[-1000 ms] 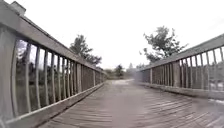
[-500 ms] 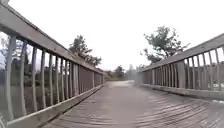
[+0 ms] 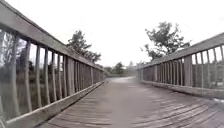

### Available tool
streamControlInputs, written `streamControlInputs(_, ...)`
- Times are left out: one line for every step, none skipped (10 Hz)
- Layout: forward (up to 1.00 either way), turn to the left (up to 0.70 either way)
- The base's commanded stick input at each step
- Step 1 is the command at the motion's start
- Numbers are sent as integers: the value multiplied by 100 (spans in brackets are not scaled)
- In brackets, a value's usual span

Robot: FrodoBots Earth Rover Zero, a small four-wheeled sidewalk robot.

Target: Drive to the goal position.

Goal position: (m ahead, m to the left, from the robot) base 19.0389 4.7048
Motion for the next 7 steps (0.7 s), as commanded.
streamControlInputs(45, 0)
streamControlInputs(45, 0)
streamControlInputs(45, 0)
streamControlInputs(45, 0)
streamControlInputs(45, 0)
streamControlInputs(45, 0)
streamControlInputs(45, 0)
